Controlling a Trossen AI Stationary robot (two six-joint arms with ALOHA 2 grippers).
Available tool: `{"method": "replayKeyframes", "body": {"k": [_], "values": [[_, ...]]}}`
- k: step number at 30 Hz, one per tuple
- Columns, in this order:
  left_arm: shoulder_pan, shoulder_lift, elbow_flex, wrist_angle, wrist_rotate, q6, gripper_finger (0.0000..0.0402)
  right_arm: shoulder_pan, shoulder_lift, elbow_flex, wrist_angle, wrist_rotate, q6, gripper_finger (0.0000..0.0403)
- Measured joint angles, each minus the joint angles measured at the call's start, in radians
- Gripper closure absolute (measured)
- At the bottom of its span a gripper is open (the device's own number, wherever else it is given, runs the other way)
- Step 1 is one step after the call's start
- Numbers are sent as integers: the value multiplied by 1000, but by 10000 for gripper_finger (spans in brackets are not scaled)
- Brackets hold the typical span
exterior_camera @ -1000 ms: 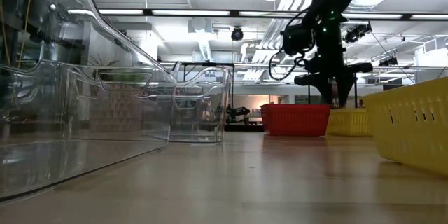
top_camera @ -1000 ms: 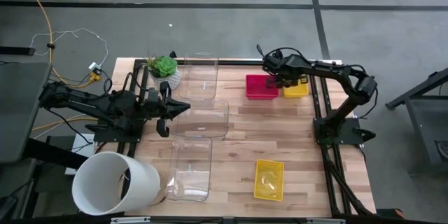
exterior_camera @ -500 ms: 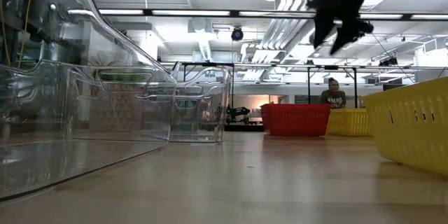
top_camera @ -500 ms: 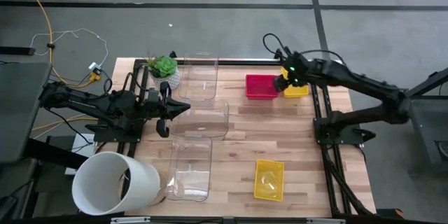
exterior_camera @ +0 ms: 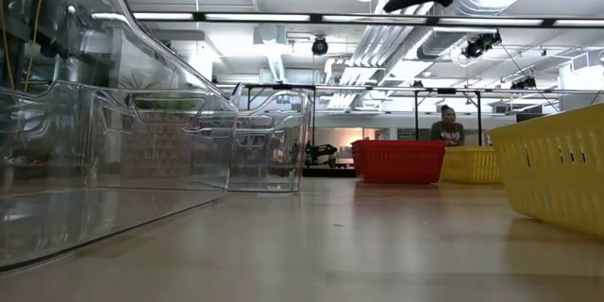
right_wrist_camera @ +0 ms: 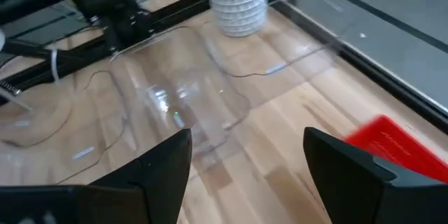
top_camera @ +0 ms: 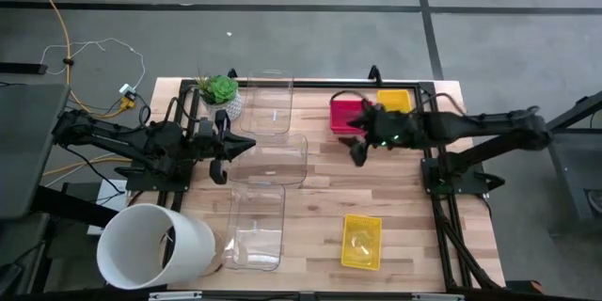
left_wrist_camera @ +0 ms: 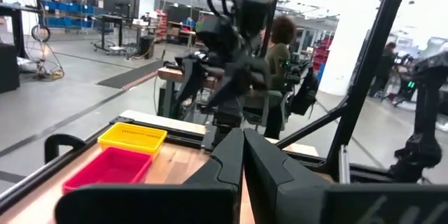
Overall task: Stack baskets by color
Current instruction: Stack the bottom yellow bin on top of the yellow bin
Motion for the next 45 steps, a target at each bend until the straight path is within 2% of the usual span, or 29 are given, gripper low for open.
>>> {"method": "replayKeyframes", "body": {"k": [4, 7, 14, 18, 22, 25, 27, 45], "values": [[0, 0, 0, 2, 30, -30, 401, 45, 87, 0, 42, -2, -18, 142], [0, 0, 0, 2, 39, -32, 401, 62, 113, -1, -32, -18, -41, 142], [0, 0, 0, 4, 33, -33, 401, 64, 1, -4, -201, -20, -21, 142], [0, 0, 0, 4, 32, -33, 401, 78, -121, -150, -2, -28, 24, 142], [0, 0, 0, 4, 32, -49, 401, 90, -204, -352, 363, -53, 68, 142], [0, 0, 0, 3, 30, -48, 401, 95, -220, -450, 635, -61, -27, 142], [0, 0, 0, 3, 27, -48, 401, 95, -219, -477, 734, -74, -86, 142], [0, 0, 0, -5, 25, -48, 401, 95, -220, -467, 756, -81, -74, 142]]}}
